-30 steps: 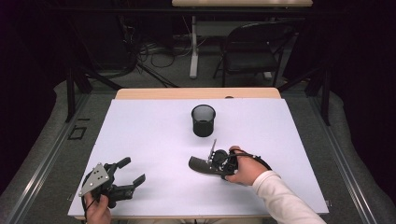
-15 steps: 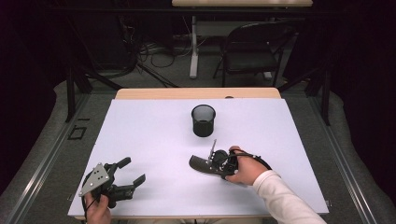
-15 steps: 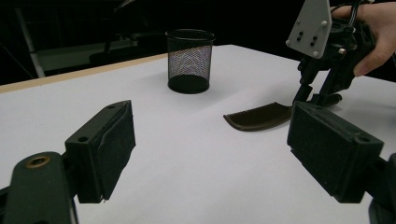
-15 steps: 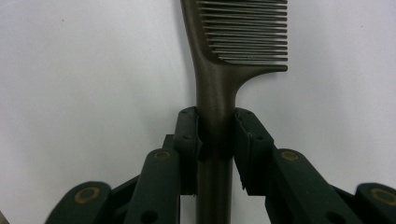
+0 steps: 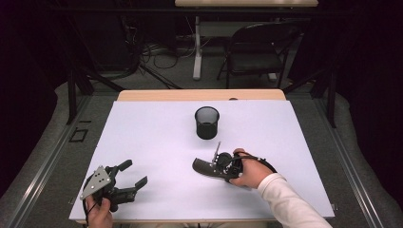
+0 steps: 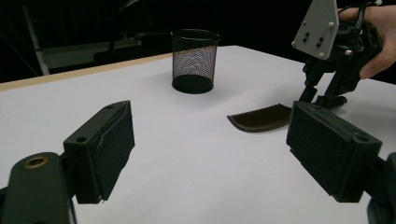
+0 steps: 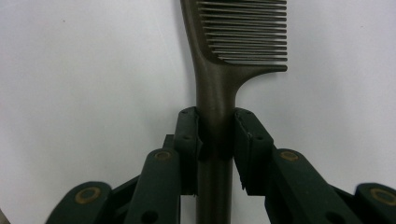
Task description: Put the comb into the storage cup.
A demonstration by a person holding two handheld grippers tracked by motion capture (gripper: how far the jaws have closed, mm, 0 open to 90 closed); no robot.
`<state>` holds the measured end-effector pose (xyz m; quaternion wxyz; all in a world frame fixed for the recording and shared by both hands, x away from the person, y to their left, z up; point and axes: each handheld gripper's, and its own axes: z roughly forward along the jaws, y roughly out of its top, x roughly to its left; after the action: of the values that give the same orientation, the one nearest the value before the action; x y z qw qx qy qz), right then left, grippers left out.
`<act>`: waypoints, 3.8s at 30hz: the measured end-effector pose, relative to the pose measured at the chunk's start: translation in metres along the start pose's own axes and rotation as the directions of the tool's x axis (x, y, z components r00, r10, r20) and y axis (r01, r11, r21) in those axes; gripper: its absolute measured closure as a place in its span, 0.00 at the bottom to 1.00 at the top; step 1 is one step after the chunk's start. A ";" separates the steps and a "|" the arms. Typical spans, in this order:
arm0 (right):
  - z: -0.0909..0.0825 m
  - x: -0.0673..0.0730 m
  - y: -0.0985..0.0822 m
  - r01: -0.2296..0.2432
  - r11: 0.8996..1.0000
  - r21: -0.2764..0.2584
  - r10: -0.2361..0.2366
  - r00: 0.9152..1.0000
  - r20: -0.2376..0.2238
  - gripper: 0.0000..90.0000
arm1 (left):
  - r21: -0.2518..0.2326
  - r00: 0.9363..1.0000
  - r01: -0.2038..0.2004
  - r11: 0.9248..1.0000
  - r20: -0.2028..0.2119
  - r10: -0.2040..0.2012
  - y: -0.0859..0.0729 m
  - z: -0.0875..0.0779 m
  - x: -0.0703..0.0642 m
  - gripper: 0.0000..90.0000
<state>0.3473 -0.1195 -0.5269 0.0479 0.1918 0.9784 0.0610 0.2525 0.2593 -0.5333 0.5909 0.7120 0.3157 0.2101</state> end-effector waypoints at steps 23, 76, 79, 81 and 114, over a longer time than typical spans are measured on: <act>-0.005 0.001 -0.002 -0.008 0.999 -0.050 0.009 1.000 0.006 0.81 | 0.025 1.000 -0.002 1.000 -0.015 0.002 0.001 0.003 -0.001 0.17; -0.077 -0.011 -0.037 -0.163 0.784 -0.599 0.200 0.980 -0.004 0.81 | 0.022 0.988 0.153 0.988 0.021 -0.154 0.027 0.031 -0.003 0.19; -0.077 -0.011 -0.037 -0.157 0.774 -0.614 0.197 0.980 -0.002 0.81 | 0.034 0.989 0.146 0.989 0.027 -0.147 0.030 0.036 -0.006 0.20; -0.078 -0.012 -0.037 -0.149 0.765 -0.626 0.196 0.981 0.007 0.81 | 0.037 0.989 0.143 0.989 0.028 -0.144 0.032 0.039 -0.008 0.20; -0.083 -0.005 -0.050 -0.113 0.639 -0.761 0.266 0.961 0.080 0.81 | 0.067 0.987 0.158 0.985 0.001 -0.158 0.109 0.080 -0.042 0.44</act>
<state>0.3241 -0.1759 -0.4516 0.2063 0.2615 0.8313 0.4449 0.2981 0.1616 -0.4414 0.5828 0.7046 0.3761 0.1497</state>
